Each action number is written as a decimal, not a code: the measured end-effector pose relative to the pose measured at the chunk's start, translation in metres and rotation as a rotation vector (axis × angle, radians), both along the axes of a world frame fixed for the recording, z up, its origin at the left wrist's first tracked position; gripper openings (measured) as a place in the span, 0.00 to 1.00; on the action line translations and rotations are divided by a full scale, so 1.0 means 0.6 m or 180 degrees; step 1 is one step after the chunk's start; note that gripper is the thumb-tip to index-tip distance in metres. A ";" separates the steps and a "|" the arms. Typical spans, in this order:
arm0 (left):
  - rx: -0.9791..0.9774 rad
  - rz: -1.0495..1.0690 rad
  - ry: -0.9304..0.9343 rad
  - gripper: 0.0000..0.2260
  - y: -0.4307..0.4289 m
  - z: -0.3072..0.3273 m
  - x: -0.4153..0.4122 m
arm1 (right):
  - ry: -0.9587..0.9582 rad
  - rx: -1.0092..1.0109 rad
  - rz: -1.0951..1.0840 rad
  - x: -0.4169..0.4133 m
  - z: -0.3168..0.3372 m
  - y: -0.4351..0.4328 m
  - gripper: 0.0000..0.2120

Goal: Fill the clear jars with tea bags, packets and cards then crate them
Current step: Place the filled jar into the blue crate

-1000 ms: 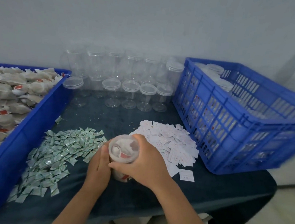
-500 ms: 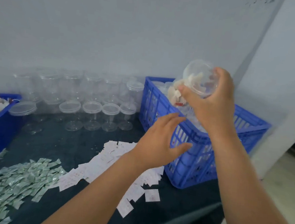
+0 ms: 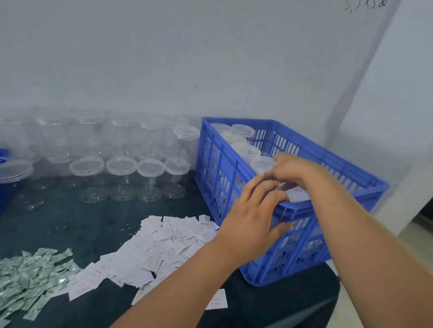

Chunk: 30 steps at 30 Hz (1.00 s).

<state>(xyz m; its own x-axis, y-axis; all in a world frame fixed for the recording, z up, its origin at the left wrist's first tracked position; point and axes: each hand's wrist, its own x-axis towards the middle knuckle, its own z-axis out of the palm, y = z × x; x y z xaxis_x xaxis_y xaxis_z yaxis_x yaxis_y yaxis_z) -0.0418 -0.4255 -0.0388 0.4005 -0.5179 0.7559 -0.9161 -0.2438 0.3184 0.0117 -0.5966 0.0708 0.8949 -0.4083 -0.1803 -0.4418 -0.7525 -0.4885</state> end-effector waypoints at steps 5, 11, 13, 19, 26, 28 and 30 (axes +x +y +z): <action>-0.0057 -0.0025 0.0085 0.19 -0.002 -0.001 0.000 | 0.0196 -0.0273 0.0563 0.005 -0.008 0.004 0.46; 0.0202 -0.0076 0.0131 0.20 0.007 0.007 -0.002 | -0.0276 -0.0838 0.0563 -0.036 0.046 0.019 0.52; 0.0397 -0.0150 0.0289 0.24 0.017 0.017 -0.006 | -0.1117 -0.0644 0.0460 -0.059 0.073 0.041 0.43; 0.0375 0.0167 0.0674 0.27 0.126 0.017 -0.020 | -0.2852 0.0424 0.0876 -0.139 0.057 0.175 0.12; 0.0592 0.1474 0.1621 0.10 0.374 -0.107 -0.038 | -0.2430 0.0862 0.1495 -0.170 -0.107 0.349 0.05; 0.0602 0.1877 0.1899 0.07 0.433 -0.146 -0.056 | -0.2086 0.1115 0.1496 -0.166 -0.176 0.398 0.12; 0.0606 0.2274 0.1958 0.13 0.478 -0.181 -0.073 | -0.1707 0.1569 0.1354 -0.163 -0.244 0.449 0.17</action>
